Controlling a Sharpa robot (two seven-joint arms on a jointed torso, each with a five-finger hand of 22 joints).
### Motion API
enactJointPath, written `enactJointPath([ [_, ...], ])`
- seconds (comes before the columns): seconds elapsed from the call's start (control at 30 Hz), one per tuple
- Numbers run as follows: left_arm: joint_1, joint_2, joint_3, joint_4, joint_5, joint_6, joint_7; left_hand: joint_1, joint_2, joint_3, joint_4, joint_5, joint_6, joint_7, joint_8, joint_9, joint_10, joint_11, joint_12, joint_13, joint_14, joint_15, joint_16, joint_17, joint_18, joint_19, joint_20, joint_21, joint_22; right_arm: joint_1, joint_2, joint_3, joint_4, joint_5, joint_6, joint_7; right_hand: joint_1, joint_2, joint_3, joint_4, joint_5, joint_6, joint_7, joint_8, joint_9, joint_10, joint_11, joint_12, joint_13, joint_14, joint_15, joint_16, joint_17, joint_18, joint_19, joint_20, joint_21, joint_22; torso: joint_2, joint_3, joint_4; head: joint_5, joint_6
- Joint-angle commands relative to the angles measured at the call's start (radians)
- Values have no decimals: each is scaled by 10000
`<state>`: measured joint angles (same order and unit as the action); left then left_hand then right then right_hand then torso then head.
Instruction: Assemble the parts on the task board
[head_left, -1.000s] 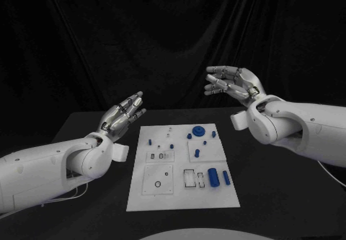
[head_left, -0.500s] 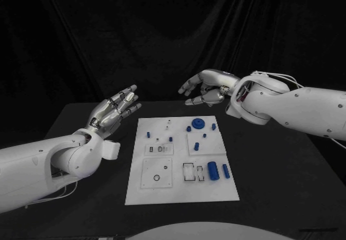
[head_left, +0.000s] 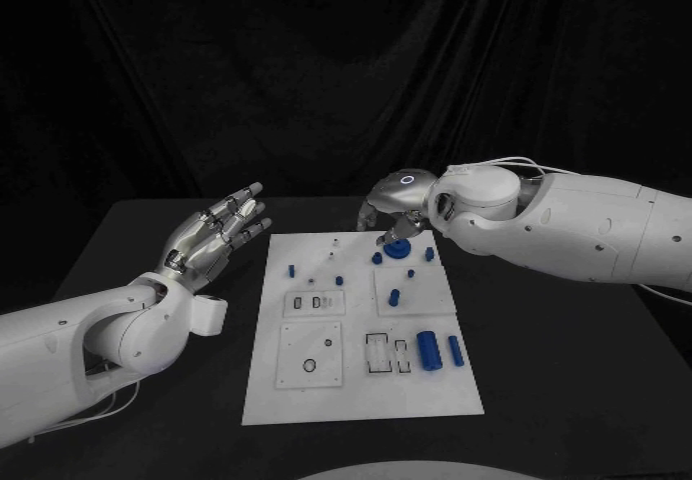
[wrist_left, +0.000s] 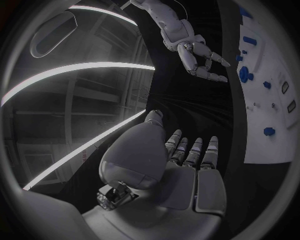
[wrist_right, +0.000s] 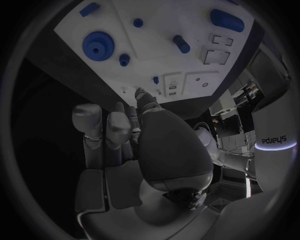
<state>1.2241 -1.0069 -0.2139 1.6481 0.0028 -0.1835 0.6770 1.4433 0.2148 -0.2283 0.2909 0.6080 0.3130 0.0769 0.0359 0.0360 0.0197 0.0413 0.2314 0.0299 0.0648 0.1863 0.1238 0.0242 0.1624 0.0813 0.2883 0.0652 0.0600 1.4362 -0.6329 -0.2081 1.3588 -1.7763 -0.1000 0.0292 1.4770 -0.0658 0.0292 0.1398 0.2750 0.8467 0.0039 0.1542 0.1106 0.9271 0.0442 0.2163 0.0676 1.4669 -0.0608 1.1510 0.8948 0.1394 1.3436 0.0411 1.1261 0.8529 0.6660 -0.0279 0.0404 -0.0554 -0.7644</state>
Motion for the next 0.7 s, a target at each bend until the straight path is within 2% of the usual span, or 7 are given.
enactJointPath([
  [0.03,38,45,13,-32,-255,339,2377,138,7,64,-19,53,42,22,47,15,9,84,5,5,-7,73,55,14,105,18,27,22,12,-118,127,10,-219,-756,256,-103,133,-2,101,-49,50,17,-9,-78,5,54,-17,-115,-20,203,-46,95,88,-98,39,0,102,136,129,-111,96,-62,42],
  [0.1,39,67,13,-57,-271,374,2369,164,10,79,-20,78,42,26,46,15,9,90,8,6,1,79,69,16,103,20,28,24,11,-208,211,10,-376,-771,96,44,179,11,181,-79,74,50,-1,-96,13,129,6,-140,-12,206,-45,169,171,-118,47,2,200,278,139,-145,110,-94,55],
  [0.2,39,108,12,-110,-287,412,2373,193,6,92,-23,104,24,20,42,12,9,97,11,6,13,85,88,20,99,24,29,28,12,-354,328,10,-606,-785,-91,222,231,4,346,-97,127,93,-40,-138,33,358,-78,-161,-7,194,-83,256,247,-117,5,-16,286,395,133,-196,141,-80,24],
  [0.33,39,127,12,-150,-294,449,2366,217,6,106,-23,124,19,13,40,11,10,102,11,7,32,92,116,26,96,31,30,34,15,-456,413,10,-770,-792,-112,322,254,-113,641,-94,490,151,-5,-210,89,570,-39,-283,-4,152,-66,310,262,-123,-90,-8,378,537,124,-198,153,-64,7],
  [0.43,38,134,12,-170,-297,465,2356,217,6,106,-23,124,19,13,40,11,10,102,11,7,32,92,116,26,96,31,30,34,15,-514,440,10,-828,-795,-26,307,245,-243,935,-63,845,317,-17,-192,178,659,-77,-402,-4,119,-87,313,233,-111,-170,-25,406,599,80,-202,128,-33,-43],
  [0.57,36,146,12,-188,-299,499,2361,227,5,111,-22,134,10,13,38,10,11,106,13,7,35,96,119,26,94,30,30,34,14,-591,479,10,-945,-796,23,289,184,-324,1007,-33,894,267,-59,-241,191,679,-66,-438,6,108,-83,312,225,-103,-210,-28,393,593,30,-232,117,-8,-122],
  [0.7,35,165,11,-225,-299,531,2343,238,7,118,-22,144,1,15,36,9,12,113,22,8,48,102,138,30,92,37,32,40,18,-655,503,10,-1069,-797,6,311,-70,-428,1097,113,809,315,-45,-256,258,799,-80,-430,60,94,-85,332,246,-93,-282,-26,376,602,11,-234,114,14,-153],
])
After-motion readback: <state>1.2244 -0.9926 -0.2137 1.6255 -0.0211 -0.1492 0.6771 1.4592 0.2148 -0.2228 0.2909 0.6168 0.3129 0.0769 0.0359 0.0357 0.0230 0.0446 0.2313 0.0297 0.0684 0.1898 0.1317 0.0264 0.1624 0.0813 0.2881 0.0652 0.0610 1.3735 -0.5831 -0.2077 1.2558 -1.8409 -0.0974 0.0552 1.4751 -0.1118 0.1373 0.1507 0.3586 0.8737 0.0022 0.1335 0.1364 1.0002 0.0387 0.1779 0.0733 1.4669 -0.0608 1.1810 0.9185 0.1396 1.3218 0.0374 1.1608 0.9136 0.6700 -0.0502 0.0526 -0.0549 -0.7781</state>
